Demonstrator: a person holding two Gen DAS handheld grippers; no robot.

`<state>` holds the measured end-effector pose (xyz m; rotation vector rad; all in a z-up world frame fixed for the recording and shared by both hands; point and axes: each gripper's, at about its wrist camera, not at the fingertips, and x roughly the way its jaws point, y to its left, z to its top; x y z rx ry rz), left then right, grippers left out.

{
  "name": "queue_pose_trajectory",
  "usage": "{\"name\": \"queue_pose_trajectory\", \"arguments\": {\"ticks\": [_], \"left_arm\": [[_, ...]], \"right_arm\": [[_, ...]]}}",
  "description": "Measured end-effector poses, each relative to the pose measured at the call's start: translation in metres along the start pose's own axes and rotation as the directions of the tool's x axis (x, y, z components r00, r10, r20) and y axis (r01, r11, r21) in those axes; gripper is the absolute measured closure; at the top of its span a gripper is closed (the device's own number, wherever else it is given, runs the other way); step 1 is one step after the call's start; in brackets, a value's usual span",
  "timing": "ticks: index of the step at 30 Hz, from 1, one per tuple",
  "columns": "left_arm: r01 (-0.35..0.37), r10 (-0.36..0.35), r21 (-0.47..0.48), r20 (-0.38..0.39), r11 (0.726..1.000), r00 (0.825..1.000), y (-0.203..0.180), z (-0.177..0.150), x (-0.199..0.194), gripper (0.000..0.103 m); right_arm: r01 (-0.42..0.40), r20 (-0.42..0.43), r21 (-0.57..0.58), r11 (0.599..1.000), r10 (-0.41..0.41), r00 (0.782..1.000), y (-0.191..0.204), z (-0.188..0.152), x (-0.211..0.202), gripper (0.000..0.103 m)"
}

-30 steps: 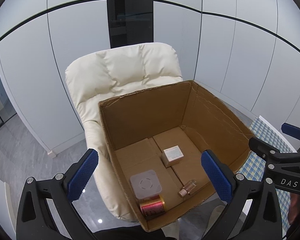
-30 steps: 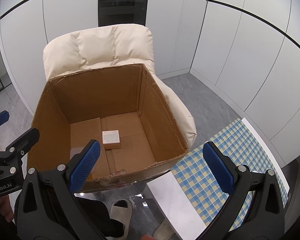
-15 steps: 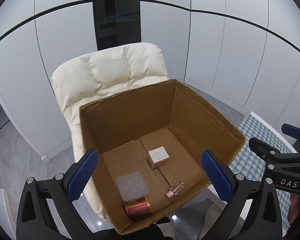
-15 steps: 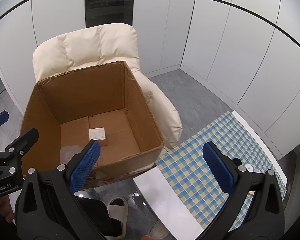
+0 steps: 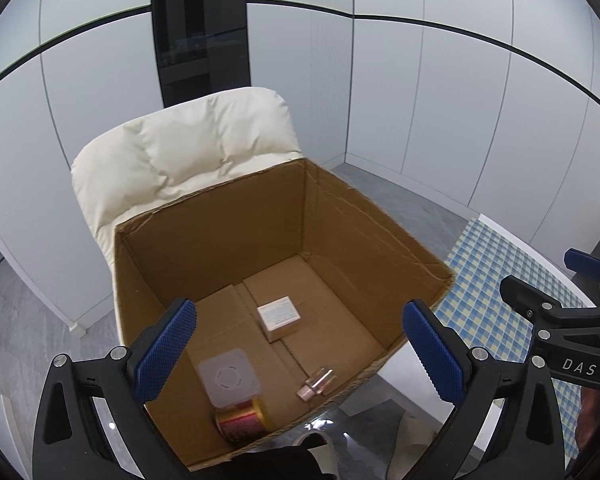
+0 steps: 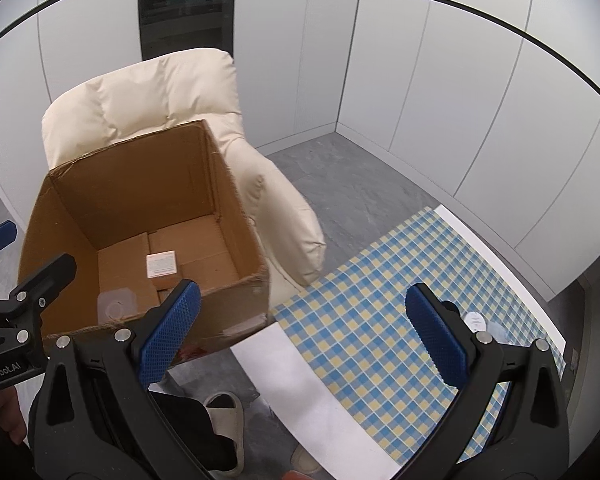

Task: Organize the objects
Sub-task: 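Move both open grippers from the box toward the items on the checkered cloth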

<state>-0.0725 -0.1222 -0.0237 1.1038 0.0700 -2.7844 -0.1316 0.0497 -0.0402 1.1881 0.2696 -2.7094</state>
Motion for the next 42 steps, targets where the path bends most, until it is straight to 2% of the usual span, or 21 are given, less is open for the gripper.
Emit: {"name": "queue_pose_trajectory", "arguments": {"ticks": [26, 42], "left_arm": [[0.111, -0.111, 0.106, -0.005, 0.988, 0.994, -0.081, 0.007, 0.007, 0.0], [0.166, -0.166, 0.159, -0.015, 0.973, 0.986, -0.125, 0.007, 0.007, 0.0]], "right_arm": [[0.107, -0.028, 0.115, 0.988, -0.104, 0.994, -0.086, -0.03, -0.012, 0.0], [0.161, -0.041, 0.168, 0.973, -0.156, 0.987, -0.124, -0.048, -0.022, 0.0]]}}
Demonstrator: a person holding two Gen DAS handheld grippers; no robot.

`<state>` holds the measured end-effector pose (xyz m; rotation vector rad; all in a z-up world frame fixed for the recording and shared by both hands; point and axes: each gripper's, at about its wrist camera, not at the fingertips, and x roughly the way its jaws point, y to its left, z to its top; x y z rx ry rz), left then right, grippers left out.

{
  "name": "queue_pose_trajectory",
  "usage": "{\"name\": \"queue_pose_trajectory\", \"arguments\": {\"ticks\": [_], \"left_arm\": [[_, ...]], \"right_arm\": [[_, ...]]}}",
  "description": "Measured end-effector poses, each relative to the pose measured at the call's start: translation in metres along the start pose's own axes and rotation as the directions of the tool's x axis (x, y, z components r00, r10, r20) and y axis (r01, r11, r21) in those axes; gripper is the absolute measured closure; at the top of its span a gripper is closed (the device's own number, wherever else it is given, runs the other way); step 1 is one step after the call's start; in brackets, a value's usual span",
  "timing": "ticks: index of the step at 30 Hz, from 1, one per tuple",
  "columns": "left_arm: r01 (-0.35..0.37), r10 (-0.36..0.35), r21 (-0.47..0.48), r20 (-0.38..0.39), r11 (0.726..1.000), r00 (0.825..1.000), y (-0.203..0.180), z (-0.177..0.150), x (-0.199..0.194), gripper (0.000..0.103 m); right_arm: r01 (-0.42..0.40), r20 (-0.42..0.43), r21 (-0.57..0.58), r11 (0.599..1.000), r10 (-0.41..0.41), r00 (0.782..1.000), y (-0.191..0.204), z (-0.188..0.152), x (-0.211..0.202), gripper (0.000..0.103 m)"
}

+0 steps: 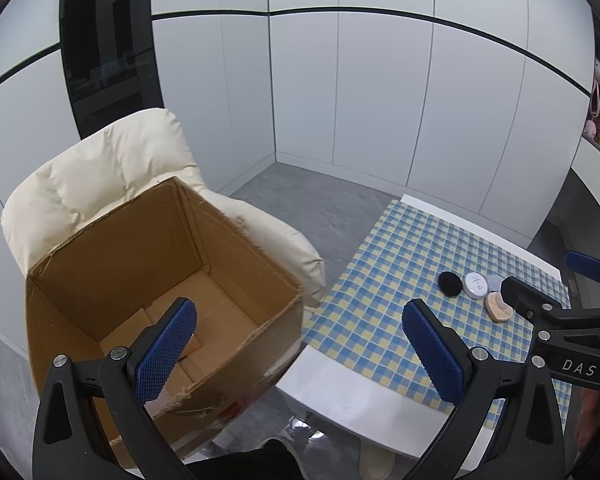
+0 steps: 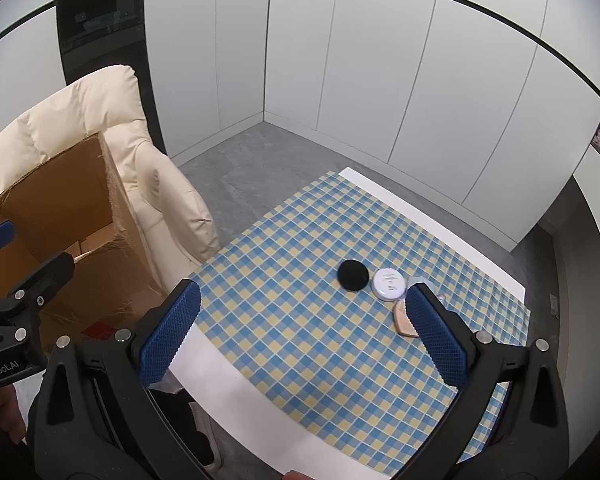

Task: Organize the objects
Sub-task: 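Move both open grippers from the box toward the items on the checkered cloth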

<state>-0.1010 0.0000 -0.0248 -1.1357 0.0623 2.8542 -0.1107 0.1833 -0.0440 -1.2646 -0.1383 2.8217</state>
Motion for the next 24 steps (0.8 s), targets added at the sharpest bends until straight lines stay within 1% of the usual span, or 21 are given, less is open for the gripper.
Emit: {"name": "queue_pose_trajectory", "arguments": {"ticks": [24], "left_arm": [[0.101, -0.1, 0.096, -0.006, 0.99, 0.995, -0.072, 0.006, 0.008, 0.0]], "right_arm": [[0.094, -0.031, 0.101, 0.99, -0.091, 0.995, -0.075, -0.024, -0.009, 0.0]]}}
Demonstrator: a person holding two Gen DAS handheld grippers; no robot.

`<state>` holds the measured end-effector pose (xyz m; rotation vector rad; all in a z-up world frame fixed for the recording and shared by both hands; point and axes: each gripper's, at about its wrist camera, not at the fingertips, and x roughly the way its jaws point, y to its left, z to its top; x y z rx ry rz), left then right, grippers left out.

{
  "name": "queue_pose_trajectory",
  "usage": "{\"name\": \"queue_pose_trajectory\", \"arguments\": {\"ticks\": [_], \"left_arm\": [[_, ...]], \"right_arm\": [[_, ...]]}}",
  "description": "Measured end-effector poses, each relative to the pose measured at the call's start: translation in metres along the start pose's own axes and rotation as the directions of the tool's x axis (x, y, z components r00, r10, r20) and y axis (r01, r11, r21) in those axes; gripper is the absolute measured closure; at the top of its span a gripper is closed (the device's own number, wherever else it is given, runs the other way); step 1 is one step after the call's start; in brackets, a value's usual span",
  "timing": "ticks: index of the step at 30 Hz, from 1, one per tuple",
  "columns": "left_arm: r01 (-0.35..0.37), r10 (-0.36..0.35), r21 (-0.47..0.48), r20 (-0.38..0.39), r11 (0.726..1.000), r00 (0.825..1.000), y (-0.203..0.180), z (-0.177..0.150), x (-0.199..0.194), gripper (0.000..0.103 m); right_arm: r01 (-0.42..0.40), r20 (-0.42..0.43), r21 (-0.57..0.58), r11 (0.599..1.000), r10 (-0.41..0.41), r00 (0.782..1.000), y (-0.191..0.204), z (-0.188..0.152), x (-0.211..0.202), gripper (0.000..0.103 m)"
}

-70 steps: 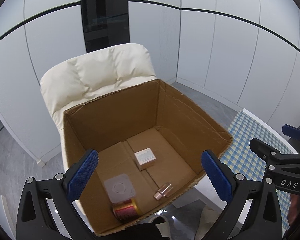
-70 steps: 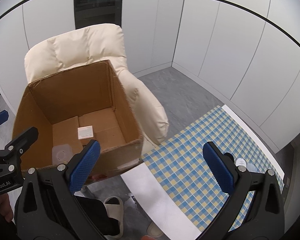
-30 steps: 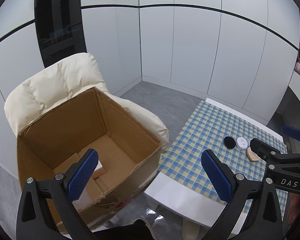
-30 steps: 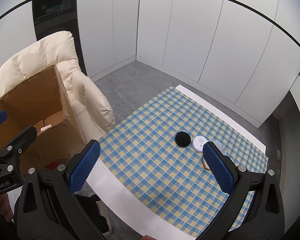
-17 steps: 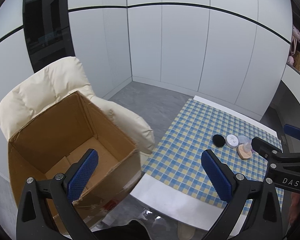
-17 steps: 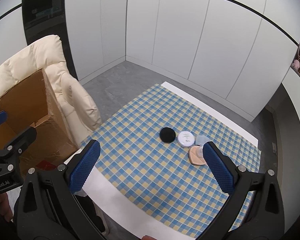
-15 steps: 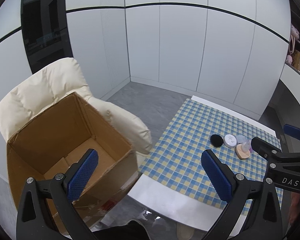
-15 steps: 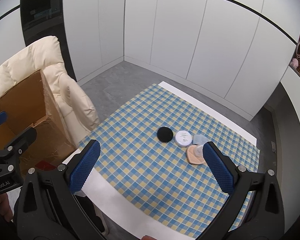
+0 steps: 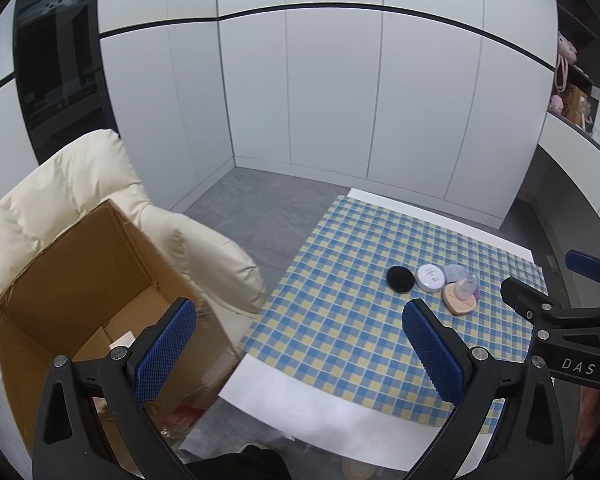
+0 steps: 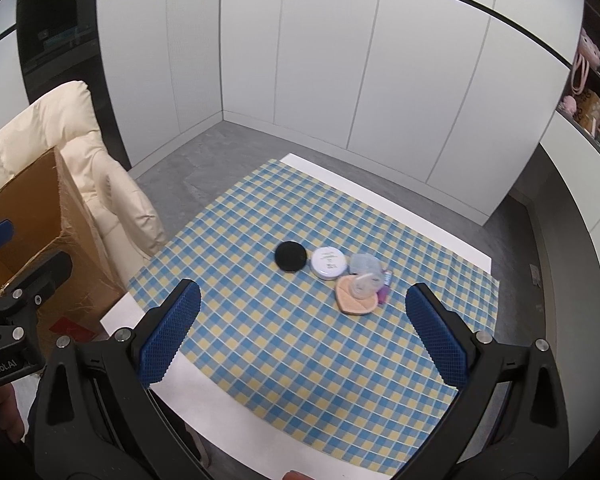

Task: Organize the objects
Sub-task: 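Move both open grippers from the box toward the items on the checkered cloth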

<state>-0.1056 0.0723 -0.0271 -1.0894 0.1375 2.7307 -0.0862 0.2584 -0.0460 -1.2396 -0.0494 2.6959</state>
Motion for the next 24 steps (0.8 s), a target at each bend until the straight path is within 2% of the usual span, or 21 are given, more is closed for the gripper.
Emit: {"name": "queue_pose_trajectory", "arguments": {"ticks": [14, 24], "left_arm": [[0.055, -0.055, 0.054, -0.008, 0.997, 0.998, -0.041, 0.004, 0.006, 0.0], [0.089, -0.088, 0.095, -0.011, 0.992, 0.996, -0.068, 0.006, 0.008, 0.0]], "right_arm": [[0.042, -0.018, 0.069, 0.997, -0.041, 0.999, -0.047, -0.011, -0.005, 0.0], [0.046, -0.037, 0.105, 0.993, -0.042, 0.998, -0.07, -0.02, -0.007, 0.0]]}}
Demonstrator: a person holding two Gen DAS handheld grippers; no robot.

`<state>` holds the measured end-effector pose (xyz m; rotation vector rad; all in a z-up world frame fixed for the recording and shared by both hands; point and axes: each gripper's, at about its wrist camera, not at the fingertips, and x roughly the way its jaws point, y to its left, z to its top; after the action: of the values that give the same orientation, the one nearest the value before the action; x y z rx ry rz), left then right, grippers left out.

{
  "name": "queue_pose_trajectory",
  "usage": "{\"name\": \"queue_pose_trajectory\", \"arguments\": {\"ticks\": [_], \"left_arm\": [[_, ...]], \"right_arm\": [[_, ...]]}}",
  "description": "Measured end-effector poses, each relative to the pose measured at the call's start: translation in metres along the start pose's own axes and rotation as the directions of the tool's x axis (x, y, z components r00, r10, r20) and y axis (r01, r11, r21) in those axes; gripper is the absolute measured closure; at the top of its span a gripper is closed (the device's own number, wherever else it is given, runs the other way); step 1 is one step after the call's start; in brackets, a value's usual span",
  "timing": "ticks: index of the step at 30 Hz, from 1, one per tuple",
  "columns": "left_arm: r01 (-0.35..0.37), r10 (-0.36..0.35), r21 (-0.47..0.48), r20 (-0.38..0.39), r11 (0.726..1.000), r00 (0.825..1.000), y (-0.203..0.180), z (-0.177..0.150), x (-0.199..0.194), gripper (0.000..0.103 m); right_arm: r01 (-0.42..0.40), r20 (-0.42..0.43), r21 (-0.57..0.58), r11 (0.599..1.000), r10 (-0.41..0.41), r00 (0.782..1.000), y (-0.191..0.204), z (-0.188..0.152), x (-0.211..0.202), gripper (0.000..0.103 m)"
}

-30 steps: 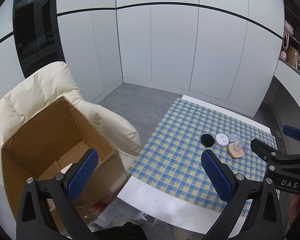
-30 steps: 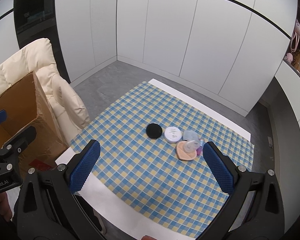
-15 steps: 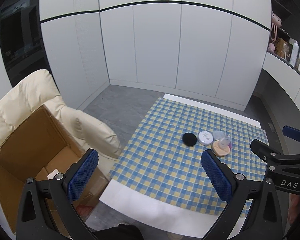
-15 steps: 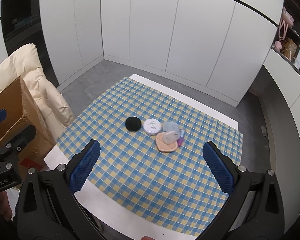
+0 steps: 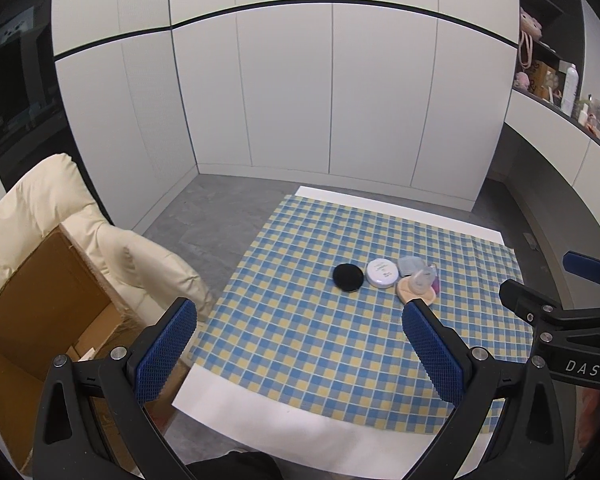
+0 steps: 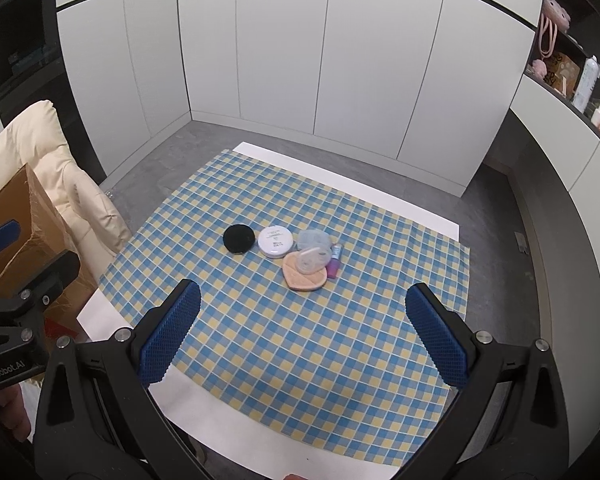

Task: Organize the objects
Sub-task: 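Move both open grippers from the box toward the items on the checkered cloth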

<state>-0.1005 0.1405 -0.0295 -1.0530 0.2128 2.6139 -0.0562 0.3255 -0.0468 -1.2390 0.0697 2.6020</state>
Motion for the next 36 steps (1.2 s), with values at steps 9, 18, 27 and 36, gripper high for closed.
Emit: {"name": "queue_pose_trajectory", "arguments": {"ticks": [9, 18, 27, 36], "left_arm": [[0.015, -0.014, 0.031, -0.011, 0.999, 1.0, -0.016, 0.0, 0.004, 0.0], [0.033, -0.031, 0.041, -0.033, 0.999, 0.999, -0.025, 0.0, 0.021, 0.0], [0.042, -0.038, 0.068, -0.069, 0.997, 0.997, -0.039, -0.005, 0.059, 0.0], [0.066, -0.063, 0.015, -0.153, 0.998, 0.986, -0.049, -0.016, 0.113, 0.001]], "right_arm": [[-0.014, -0.024, 0.047, 0.999, 0.015, 1.0, -0.018, -0.004, 0.003, 0.0], [-0.004, -0.043, 0.057, 0.998, 0.006, 0.999, -0.026, -0.004, 0.013, 0.0], [-0.005, -0.088, 0.025, 1.0, 0.007, 0.996, -0.027, -0.005, 0.048, 0.0], [-0.02, -0.154, 0.047, 0.999, 0.027, 0.988, -0.038, -0.018, 0.102, 0.0]]}}
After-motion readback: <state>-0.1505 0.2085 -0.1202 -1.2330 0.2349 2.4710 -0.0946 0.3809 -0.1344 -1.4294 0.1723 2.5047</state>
